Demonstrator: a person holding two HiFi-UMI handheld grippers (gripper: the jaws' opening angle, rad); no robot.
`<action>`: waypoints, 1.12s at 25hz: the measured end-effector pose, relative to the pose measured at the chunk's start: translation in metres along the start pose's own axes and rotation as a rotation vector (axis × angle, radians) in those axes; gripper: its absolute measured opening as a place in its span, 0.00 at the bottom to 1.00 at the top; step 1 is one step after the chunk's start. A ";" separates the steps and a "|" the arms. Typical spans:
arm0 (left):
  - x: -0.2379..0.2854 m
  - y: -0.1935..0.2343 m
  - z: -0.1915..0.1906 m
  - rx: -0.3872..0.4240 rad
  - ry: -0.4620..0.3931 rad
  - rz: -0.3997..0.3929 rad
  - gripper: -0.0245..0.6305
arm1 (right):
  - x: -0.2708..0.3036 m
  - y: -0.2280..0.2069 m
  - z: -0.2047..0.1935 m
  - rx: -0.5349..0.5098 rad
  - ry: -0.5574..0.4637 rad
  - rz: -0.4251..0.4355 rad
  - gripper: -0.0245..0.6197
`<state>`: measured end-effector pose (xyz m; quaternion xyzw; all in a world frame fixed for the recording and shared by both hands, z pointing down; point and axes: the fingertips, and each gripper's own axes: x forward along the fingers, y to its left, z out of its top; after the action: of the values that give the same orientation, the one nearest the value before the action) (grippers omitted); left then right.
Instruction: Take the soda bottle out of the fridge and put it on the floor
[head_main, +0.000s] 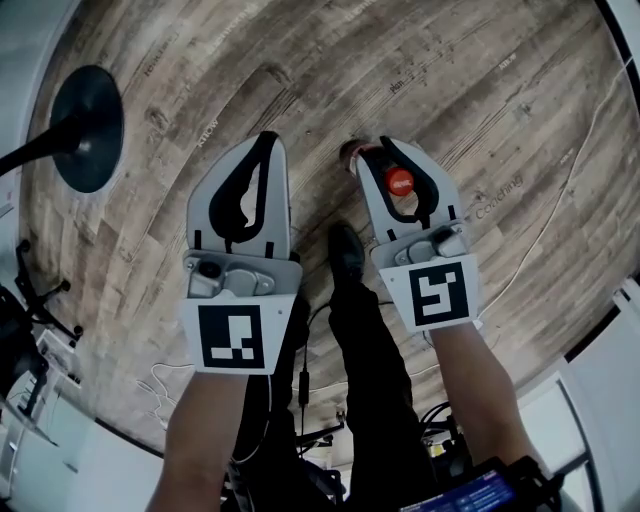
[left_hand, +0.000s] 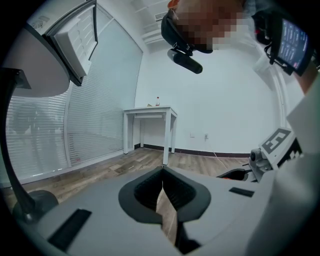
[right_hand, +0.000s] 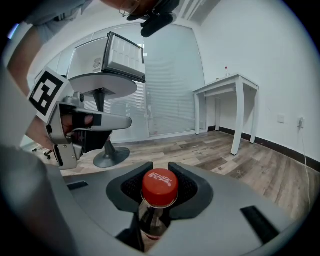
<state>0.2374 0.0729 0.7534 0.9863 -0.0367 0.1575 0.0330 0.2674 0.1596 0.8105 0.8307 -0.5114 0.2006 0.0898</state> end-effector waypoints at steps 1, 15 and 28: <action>0.001 0.001 -0.002 0.000 0.000 0.003 0.06 | 0.002 0.000 -0.003 0.001 0.001 0.001 0.21; 0.020 0.006 -0.044 0.046 0.031 -0.016 0.06 | 0.033 -0.013 -0.051 -0.012 0.049 0.005 0.21; 0.033 0.015 -0.071 0.054 0.037 -0.013 0.06 | 0.059 -0.025 -0.092 -0.030 0.096 0.011 0.21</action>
<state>0.2452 0.0612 0.8320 0.9840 -0.0256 0.1763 0.0082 0.2913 0.1556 0.9204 0.8158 -0.5142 0.2332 0.1256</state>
